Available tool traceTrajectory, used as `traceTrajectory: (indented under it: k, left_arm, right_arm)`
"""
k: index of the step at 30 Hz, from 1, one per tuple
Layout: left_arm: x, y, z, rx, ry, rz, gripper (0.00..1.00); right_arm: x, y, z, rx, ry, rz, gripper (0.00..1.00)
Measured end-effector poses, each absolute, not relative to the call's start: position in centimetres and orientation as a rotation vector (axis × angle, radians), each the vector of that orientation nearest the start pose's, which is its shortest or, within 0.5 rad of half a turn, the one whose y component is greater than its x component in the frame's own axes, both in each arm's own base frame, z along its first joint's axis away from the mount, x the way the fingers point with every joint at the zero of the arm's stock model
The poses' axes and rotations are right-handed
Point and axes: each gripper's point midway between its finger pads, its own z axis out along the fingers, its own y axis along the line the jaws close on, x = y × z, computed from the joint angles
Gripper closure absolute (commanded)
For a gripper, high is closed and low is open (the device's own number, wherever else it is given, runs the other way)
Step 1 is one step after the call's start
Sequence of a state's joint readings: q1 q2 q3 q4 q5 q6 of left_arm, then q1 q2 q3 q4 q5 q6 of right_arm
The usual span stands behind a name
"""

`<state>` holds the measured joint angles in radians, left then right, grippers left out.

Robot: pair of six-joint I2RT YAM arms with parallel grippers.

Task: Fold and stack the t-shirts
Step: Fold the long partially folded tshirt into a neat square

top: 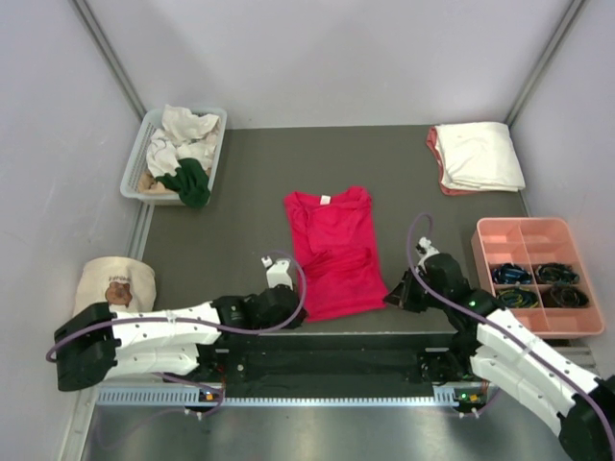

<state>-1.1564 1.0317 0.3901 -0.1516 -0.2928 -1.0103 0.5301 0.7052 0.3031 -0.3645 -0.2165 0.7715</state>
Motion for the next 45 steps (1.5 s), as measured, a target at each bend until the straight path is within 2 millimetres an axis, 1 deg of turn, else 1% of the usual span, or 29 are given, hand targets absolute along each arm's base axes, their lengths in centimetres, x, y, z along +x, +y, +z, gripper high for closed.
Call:
traceTrajectory:
  k: [2,4,7,10,14,17,19,21,25,28,31,36,38,42,45]
  left_arm:
    - [12.0,-24.9,4.8,0.042,2.454,-0.71,1.0]
    - [11.8,-25.0,5.3,0.051,2.461,-0.699,1.0]
    - [12.5,-25.4,7.3,0.04,2.432,-0.677,1.0]
    - [13.7,-25.7,9.4,0.026,2.378,-0.655,1.0]
    - [15.2,-25.2,11.2,0.007,2.305,-0.591,1.0]
    - [16.3,-24.5,11.8,-0.002,2.261,-0.532,1.0]
    - [17.1,-24.0,12.1,-0.013,2.244,-0.501,1.0]
    - [18.5,-23.2,12.3,-0.044,2.226,-0.468,1.0]
    - [21.4,-21.6,12.9,-0.116,2.19,-0.433,1.0]
    - [23.8,-20.7,13.4,-0.154,2.155,-0.417,1.0]
    - [25.9,-20.3,13.6,-0.149,2.15,-0.378,1.0]
    - [29.3,-21.2,13.8,-0.102,2.161,-0.373,1.0]
    - [30.4,-21.8,13.9,-0.082,2.16,-0.381,1.0]
    - [32.7,-23.0,13.7,-0.046,2.165,-0.399,1.0]
    - [34.3,-23.4,13.4,-0.032,2.166,-0.407,1.0]
  right_arm:
    - [14.9,16.7,5.9,0.183,2.492,0.875,1.0]
    - [14.6,16.6,6.0,0.185,2.497,0.881,1.0]
    - [14.3,16.4,6.2,0.189,2.513,0.866,1.0]
    - [14.9,16.4,7.1,0.179,2.507,0.845,1.0]
    - [16.7,17.0,9.6,0.152,2.463,0.833,1.0]
    - [18.4,17.8,11.0,0.123,2.436,0.832,1.0]
    - [20.1,18.8,12.2,0.103,2.417,0.836,1.0]
    - [21.2,19.5,12.8,0.091,2.408,0.837,1.0]
    - [23.7,21.0,15.0,0.053,2.361,0.857,1.0]
    - [25.4,21.9,16.1,0.031,2.331,0.86,1.0]
    - [27.0,22.7,16.2,0.015,2.323,0.848,1.0]
    - [29.2,23.4,15.0,0.006,2.348,0.806,1.0]
    - [29.8,23.6,14.8,0.005,2.353,0.796,1.0]
    - [31.4,23.4,14.7,0.02,2.342,0.779,1.0]
    - [32.7,22.9,14.4,0.047,2.343,0.758,1.0]
